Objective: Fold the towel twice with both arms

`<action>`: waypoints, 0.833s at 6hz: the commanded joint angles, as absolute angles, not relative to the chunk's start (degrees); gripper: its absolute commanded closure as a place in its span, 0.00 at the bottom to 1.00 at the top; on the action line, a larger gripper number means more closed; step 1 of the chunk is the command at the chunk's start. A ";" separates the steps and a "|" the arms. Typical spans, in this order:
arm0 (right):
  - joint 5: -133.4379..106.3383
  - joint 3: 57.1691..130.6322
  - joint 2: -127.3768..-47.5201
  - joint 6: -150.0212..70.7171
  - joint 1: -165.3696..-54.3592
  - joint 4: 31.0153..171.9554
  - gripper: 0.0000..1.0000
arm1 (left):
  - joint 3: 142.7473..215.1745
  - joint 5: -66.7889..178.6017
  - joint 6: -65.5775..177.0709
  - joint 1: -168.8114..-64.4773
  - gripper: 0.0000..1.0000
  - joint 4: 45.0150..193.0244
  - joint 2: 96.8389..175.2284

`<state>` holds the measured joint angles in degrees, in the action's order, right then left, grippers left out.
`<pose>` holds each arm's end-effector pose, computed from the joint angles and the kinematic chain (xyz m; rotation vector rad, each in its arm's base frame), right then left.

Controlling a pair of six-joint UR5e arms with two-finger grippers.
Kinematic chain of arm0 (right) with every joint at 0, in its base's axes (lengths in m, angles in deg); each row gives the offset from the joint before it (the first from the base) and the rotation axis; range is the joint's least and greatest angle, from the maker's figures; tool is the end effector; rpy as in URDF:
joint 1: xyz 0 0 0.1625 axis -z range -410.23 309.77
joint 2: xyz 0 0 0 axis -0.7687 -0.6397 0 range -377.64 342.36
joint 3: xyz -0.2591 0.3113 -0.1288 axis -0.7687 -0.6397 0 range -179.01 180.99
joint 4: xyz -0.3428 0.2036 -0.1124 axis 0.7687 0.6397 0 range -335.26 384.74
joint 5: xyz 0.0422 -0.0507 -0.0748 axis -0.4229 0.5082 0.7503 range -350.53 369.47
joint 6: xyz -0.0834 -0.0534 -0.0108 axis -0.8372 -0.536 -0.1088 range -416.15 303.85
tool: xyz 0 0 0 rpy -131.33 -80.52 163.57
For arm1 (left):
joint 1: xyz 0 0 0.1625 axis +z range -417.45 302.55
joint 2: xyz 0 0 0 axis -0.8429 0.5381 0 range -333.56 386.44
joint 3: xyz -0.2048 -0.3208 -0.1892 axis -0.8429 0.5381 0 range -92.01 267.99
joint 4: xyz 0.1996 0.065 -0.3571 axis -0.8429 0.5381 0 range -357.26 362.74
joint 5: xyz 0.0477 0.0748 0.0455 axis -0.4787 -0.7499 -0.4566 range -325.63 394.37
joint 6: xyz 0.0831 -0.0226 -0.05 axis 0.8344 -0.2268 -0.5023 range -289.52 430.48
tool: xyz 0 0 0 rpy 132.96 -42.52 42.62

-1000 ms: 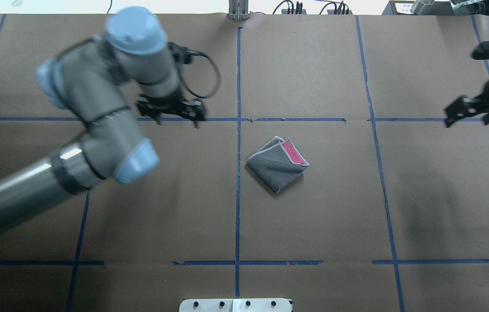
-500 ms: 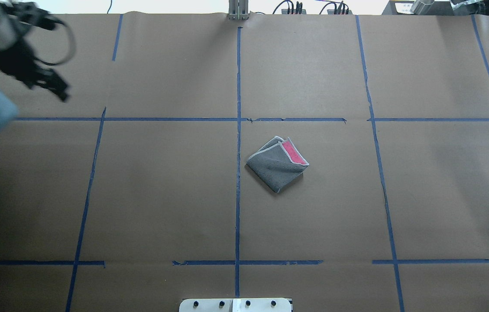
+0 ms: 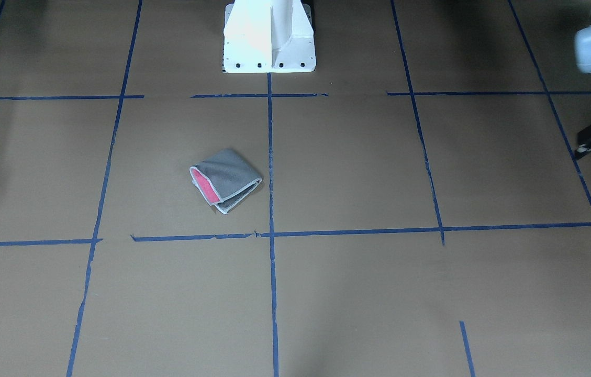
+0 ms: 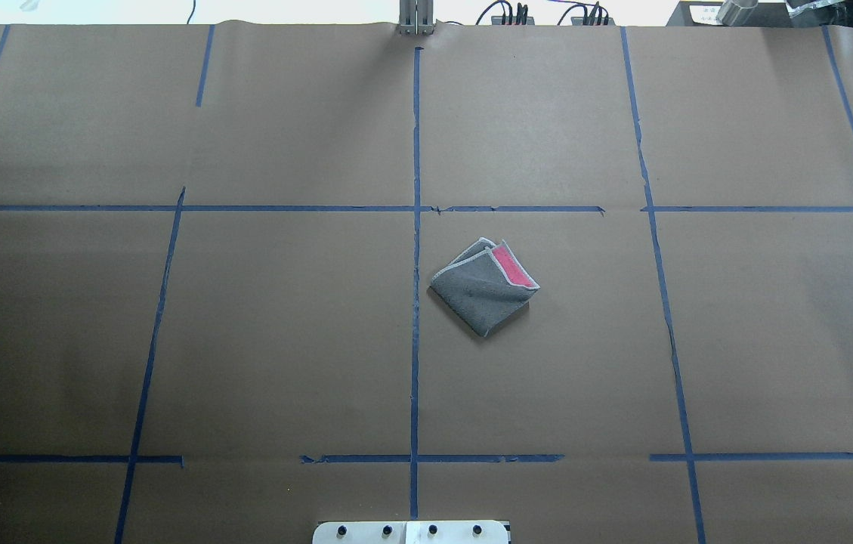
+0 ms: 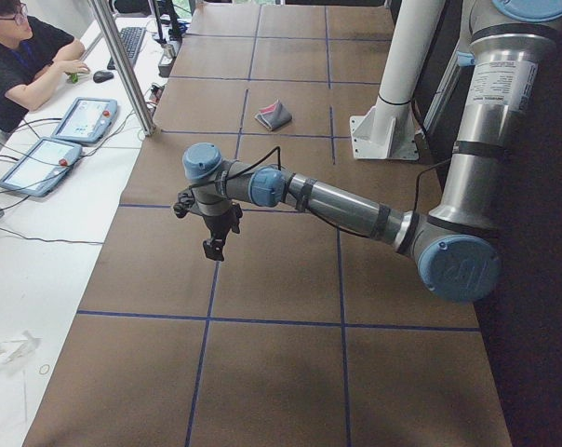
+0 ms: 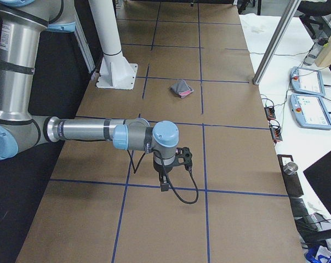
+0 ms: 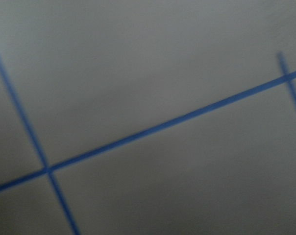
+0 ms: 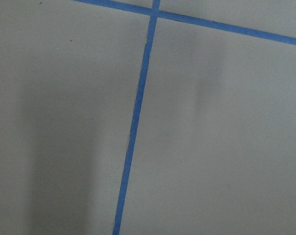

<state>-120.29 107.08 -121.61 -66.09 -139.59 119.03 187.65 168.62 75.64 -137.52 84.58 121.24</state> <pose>0.0652 -0.3868 0.6407 0.0200 -0.6954 -0.1640 0.0273 -0.5255 0.5480 0.0727 0.7781 0.2924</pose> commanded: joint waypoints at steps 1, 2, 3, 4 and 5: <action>-120.34 107.16 -121.09 -62.25 -139.79 118.78 0.00 | 188.62 170.60 78.89 -142.68 0.00 85.09 113.31; -120.52 107.17 -121.09 -60.83 -139.71 118.61 0.00 | 188.54 170.52 81.26 -143.83 0.00 85.18 111.80; -120.52 107.17 -121.09 -60.81 -139.71 118.61 0.00 | 187.15 169.91 81.11 -143.85 0.00 85.09 111.69; -120.52 107.08 -121.18 -60.81 -139.71 118.61 0.00 | 187.31 169.90 81.20 -143.85 0.00 85.09 110.65; -120.52 107.08 -121.18 -60.81 -139.71 118.61 0.00 | 187.31 170.42 80.76 -143.76 0.00 84.83 110.38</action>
<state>-120.51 107.11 -121.15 -60.85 -139.71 118.61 187.35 170.10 81.00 -143.78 85.02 110.84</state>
